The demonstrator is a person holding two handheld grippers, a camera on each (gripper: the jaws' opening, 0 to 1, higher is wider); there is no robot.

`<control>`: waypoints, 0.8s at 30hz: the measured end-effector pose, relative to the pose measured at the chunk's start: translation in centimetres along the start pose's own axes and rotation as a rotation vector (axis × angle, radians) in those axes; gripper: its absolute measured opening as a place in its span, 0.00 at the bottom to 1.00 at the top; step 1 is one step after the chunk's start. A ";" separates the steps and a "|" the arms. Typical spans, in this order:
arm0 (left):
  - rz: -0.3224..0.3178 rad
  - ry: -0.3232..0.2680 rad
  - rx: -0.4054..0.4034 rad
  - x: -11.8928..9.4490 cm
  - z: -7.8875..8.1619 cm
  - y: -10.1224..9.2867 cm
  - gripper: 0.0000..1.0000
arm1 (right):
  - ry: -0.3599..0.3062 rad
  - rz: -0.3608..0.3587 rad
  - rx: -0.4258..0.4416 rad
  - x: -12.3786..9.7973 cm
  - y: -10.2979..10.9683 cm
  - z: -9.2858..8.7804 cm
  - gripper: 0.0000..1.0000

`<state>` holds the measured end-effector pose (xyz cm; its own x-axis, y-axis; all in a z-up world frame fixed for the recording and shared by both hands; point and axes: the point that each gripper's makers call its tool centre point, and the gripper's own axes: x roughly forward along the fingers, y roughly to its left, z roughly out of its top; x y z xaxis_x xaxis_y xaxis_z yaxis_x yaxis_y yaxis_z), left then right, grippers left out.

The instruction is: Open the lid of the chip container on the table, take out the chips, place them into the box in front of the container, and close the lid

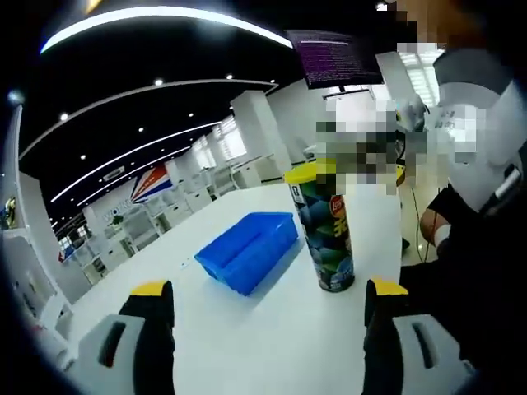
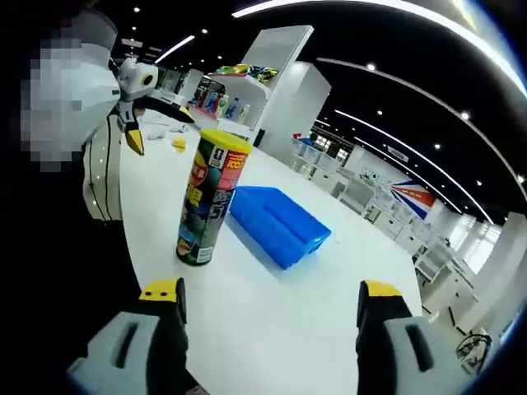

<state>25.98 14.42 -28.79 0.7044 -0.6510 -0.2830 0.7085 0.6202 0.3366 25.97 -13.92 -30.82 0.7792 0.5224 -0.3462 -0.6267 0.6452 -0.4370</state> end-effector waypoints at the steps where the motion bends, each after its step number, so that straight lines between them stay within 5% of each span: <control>1: 0.003 -0.001 0.000 0.0 0.0 0.1 0.96 | 0.002 -0.001 -0.003 0.0 0.0 -0.1 0.80; 13: 0.013 0.003 0.000 -0.1 -0.2 0.4 0.96 | 0.007 0.001 -0.020 -0.1 0.1 0.0 0.79; 17: 0.031 -0.049 -0.017 -0.2 0.5 1.0 0.96 | -0.009 -0.004 -0.016 -0.3 -0.2 0.3 0.80; 19: 0.067 -0.101 -0.002 -0.4 1.3 1.9 0.96 | -0.025 -0.030 -0.022 -0.4 -0.9 0.5 0.83; 24: 0.044 -0.119 -0.001 -0.5 0.8 2.3 0.96 | -0.129 -0.080 0.095 -1.2 -2.9 2.2 0.84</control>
<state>27.20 15.84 -27.10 0.7245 -0.6706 -0.1595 0.6772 0.6494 0.3458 26.85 -15.20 -27.27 0.8235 0.5303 -0.2015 -0.5649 0.7343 -0.3764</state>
